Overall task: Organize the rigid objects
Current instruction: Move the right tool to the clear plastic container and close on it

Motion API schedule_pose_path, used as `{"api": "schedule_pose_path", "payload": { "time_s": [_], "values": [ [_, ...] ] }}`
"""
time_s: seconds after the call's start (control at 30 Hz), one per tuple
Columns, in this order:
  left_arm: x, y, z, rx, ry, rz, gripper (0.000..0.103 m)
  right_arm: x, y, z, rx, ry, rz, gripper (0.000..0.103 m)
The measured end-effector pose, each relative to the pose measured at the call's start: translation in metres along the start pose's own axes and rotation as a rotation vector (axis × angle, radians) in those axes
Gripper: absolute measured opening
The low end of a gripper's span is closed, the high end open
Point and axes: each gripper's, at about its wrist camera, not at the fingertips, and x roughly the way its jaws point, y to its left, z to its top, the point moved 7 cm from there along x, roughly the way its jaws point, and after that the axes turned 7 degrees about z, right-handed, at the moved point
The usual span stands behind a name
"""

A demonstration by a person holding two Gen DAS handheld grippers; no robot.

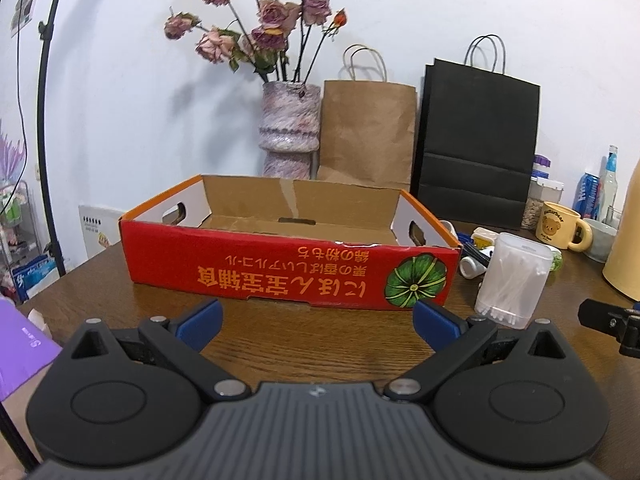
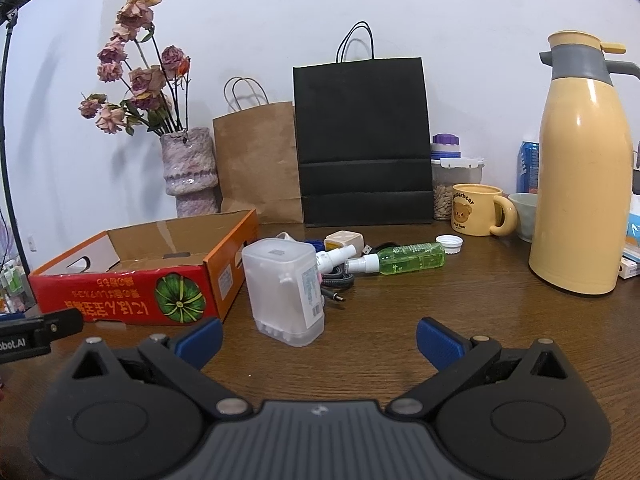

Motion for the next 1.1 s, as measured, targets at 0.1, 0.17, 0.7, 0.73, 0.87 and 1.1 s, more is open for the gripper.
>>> {"api": "schedule_pose_path", "payload": {
  "time_s": [0.1, 0.17, 0.7, 0.73, 0.87, 1.1],
  "values": [
    [-0.003, 0.004, 0.004, -0.009, 0.014, 0.001, 0.103, 0.001, -0.001, 0.004, 0.000, -0.004, -0.016, 0.103],
    [-0.005, 0.008, 0.008, -0.012, 0.020, 0.004, 0.103, 0.001, 0.000, 0.007, 0.000, -0.009, -0.025, 0.103],
    [0.000, 0.064, 0.097, -0.074, 0.086, 0.057, 0.103, 0.044, 0.033, 0.049, -0.006, -0.007, -0.032, 0.103],
    [0.008, 0.067, 0.102, -0.072, 0.119, 0.052, 0.103, 0.047, 0.034, 0.052, -0.003, -0.008, -0.035, 0.103],
    [0.042, 0.082, 0.119, -0.077, 0.203, 0.061, 0.103, 0.062, 0.040, 0.062, 0.002, -0.013, -0.060, 0.103],
    [0.097, 0.106, 0.150, -0.053, 0.238, 0.163, 0.103, 0.089, 0.034, 0.064, 0.061, -0.003, -0.128, 0.103]
  ]
}}
